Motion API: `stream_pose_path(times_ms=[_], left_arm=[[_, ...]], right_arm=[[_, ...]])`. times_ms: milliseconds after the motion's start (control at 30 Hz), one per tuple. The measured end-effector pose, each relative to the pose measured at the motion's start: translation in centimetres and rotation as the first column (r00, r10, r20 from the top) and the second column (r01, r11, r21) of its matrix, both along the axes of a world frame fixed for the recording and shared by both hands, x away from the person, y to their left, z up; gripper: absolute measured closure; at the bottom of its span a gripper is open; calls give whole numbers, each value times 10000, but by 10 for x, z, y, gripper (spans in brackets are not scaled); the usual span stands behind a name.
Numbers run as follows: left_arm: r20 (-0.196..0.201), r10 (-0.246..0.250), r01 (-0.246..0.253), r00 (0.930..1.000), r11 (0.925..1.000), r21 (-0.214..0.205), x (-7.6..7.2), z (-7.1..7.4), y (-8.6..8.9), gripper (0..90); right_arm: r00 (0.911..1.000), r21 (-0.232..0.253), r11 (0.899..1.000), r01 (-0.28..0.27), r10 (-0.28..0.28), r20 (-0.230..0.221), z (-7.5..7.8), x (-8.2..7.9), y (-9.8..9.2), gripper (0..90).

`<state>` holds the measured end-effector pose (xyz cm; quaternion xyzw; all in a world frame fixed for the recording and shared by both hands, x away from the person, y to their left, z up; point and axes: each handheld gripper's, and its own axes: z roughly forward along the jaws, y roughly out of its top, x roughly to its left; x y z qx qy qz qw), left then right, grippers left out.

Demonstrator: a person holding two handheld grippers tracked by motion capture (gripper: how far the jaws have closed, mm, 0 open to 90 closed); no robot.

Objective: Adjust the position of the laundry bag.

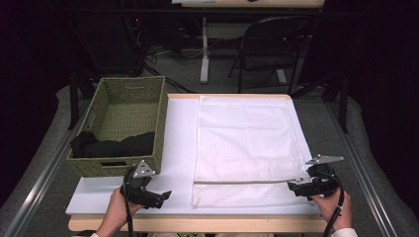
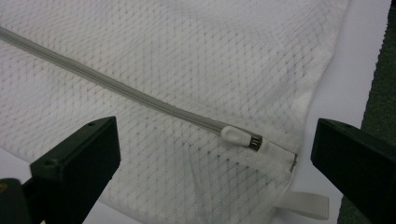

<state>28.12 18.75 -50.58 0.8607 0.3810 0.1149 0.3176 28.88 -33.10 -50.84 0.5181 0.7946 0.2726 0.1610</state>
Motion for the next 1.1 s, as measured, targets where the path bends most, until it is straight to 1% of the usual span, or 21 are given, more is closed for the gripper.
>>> stream_pose_path(times_ms=[100,133,167,200,233,333,367,467,500,533,700,767,800,833,867,900,967,1000,1100], left_arm=[[41,-3,3,10000,10000,-16,2,-1,-4,37],[10,-153,153,9999,9999,-26,3,-1,-8,38],[10,-153,153,9999,9999,-26,3,-1,-8,38],[2,-256,256,9997,9997,6,4,-2,-12,38],[13,-335,334,9994,9994,22,4,-2,-14,39],[18,-486,486,9988,9988,63,7,-2,-20,38],[12,-497,497,9988,9988,16,9,-2,-22,39],[-17,-615,616,9981,9981,63,14,-3,-27,39],[-17,-615,616,9981,9981,63,14,-3,-27,39],[-34,-641,641,9979,9979,63,18,-4,-29,39],[-64,-645,644,9979,9979,-42,27,-4,-35,37],[-54,-623,623,9980,9980,-68,30,-4,-38,35],[-51,-643,643,9979,9979,-1,31,-4,-39,35],[-47,-630,630,9980,9980,-73,33,-4,-40,35],[-40,-652,652,9979,9979,-15,35,-4,-40,37],[-54,-652,651,9979,9979,-51,37,-4,-41,38],[-65,-573,573,9983,9984,-26,40,-5,-43,41],[-15,-553,553,9985,9985,-20,41,-5,-44,43],[-31,-553,553,9985,9985,8,42,-6,-45,38]], right_arm=[[9999,16,10000,81,-81,134,0,1,1,16],[9998,8,9999,107,-107,162,1,3,1,19],[9998,8,9999,107,-107,162,1,3,1,19],[9997,-5,9999,127,-127,194,1,4,1,20],[9998,-78,9999,120,-119,139,1,5,2,22],[9998,-84,9999,145,-144,116,0,7,2,23],[9998,-47,9999,154,-154,101,0,8,1,24],[9997,-7,9997,249,-249,63,-1,11,0,32],[9997,-7,9997,249,-249,63,-1,11,0,32],[9997,18,9997,256,-256,66,-1,11,0,33],[9996,15,9996,268,-268,56,-2,16,0,37],[9997,-57,9997,249,-249,12,-2,18,1,40],[9997,-79,9997,239,-239,-3,-3,19,2,46],[9997,-89,9996,254,-254,-19,-3,19,2,56],[9997,-70,9997,254,-254,38,-3,20,3,57],[9996,-133,9995,286,-286,-19,-3,21,3,57],[9995,-143,9994,303,-302,79,-3,23,2,58],[9993,-112,9993,360,-359,64,-2,24,2,60],[9989,-153,9989,445,-443,128,-1,26,1,65]])
